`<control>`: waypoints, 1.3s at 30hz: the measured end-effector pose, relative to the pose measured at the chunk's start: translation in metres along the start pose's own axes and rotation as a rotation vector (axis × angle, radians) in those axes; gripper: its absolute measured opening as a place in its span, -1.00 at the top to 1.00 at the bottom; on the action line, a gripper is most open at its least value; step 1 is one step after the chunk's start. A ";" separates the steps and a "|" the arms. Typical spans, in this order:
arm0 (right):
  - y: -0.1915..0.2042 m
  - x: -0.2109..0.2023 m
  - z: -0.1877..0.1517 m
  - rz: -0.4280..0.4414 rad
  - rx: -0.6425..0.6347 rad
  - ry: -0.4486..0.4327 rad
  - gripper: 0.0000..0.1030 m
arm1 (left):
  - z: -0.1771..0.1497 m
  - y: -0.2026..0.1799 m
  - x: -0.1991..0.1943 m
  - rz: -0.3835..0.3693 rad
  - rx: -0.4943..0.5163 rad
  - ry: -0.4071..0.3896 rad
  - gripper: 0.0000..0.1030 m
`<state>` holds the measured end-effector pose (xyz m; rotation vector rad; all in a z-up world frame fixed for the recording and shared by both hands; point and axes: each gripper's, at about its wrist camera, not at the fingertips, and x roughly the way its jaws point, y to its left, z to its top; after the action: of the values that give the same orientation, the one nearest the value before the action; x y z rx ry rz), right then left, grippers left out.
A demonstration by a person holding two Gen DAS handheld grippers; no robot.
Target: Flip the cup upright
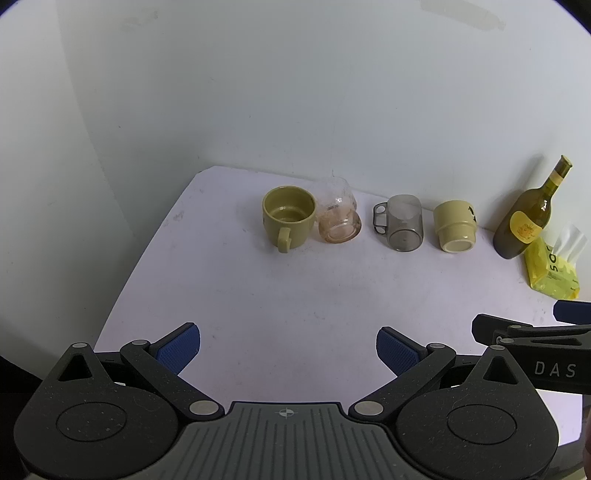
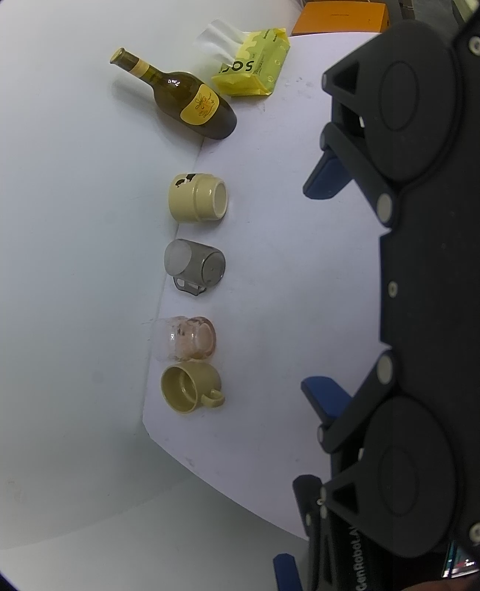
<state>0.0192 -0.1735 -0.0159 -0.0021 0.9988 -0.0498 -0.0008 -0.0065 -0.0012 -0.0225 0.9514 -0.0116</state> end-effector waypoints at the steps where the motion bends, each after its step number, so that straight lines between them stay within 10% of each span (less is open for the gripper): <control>1: 0.000 0.000 0.000 -0.001 0.000 -0.002 -1.00 | 0.000 0.000 -0.001 0.000 0.000 -0.001 -1.00; 39: 0.009 -0.008 -0.003 -0.001 -0.005 0.007 -1.00 | -0.004 0.004 -0.012 0.006 -0.003 0.000 -1.00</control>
<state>0.0133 -0.1646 -0.0110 -0.0067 1.0061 -0.0487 -0.0109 -0.0021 0.0063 -0.0221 0.9516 -0.0050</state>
